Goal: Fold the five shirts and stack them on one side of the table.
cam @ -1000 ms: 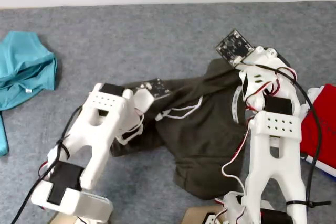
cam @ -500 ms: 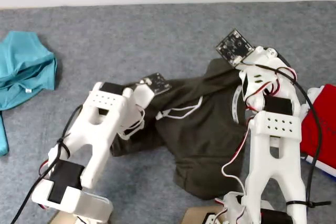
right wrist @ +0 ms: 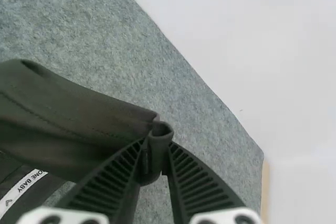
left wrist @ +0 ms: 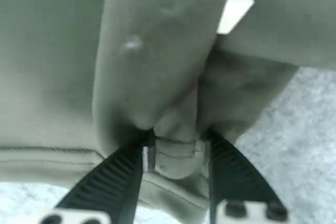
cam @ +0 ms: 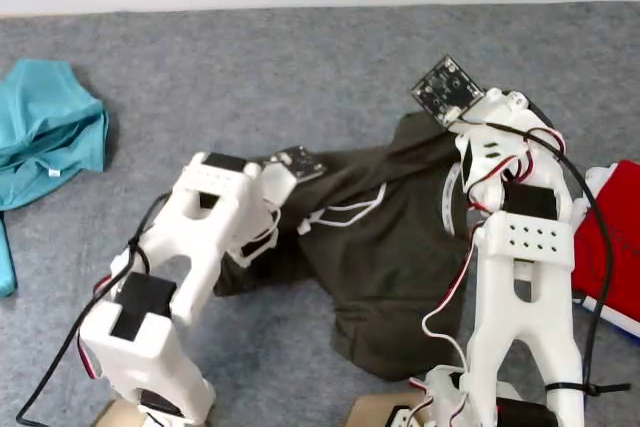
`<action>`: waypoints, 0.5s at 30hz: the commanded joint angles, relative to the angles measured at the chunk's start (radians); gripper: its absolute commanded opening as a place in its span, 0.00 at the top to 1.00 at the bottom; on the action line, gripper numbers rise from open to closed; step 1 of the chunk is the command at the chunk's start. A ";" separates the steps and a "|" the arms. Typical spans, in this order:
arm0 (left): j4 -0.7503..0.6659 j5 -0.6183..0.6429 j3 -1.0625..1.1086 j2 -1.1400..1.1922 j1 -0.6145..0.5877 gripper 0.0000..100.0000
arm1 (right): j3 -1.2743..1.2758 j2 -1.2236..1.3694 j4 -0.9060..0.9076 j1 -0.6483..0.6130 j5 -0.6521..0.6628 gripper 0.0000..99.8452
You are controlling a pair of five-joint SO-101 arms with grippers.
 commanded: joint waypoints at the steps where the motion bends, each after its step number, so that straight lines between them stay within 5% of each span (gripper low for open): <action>1: 0.000 0.011 -0.038 -0.002 0.006 0.84 | -0.008 -0.067 -0.015 0.013 0.009 0.99; 15: 0.152 0.008 -0.166 -0.009 0.006 0.91 | -0.008 -0.067 -0.015 0.015 0.009 0.99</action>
